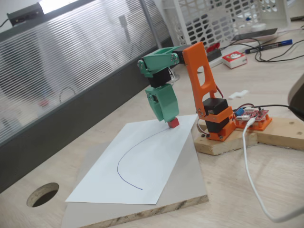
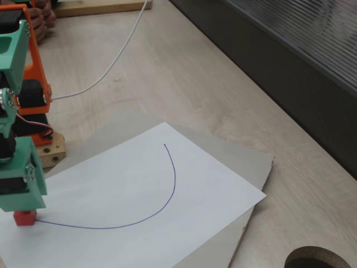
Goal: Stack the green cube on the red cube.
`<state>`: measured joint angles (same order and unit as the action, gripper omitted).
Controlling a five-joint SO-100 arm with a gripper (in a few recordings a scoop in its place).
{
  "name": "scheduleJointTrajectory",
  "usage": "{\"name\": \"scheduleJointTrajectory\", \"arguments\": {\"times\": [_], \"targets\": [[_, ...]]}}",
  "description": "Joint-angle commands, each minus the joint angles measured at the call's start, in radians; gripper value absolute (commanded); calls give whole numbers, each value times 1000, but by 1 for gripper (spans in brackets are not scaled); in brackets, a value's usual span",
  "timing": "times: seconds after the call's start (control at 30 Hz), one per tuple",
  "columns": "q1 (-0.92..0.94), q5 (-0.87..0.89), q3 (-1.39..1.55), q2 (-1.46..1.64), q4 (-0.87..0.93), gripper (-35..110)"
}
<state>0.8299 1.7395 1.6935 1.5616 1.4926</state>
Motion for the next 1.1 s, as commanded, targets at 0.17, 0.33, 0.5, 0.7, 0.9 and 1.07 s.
{"name": "scheduleJointTrajectory", "arguments": {"times": [0.17,0.33,0.5,0.7,0.9,1.07], "targets": [[2,20,-9,25,20,16],[2,20,-11,25,49,16],[3,20,-11,25,51,16],[3,20,-11,25,51,16],[3,20,-11,25,48,16],[3,20,-11,25,48,16]]}}
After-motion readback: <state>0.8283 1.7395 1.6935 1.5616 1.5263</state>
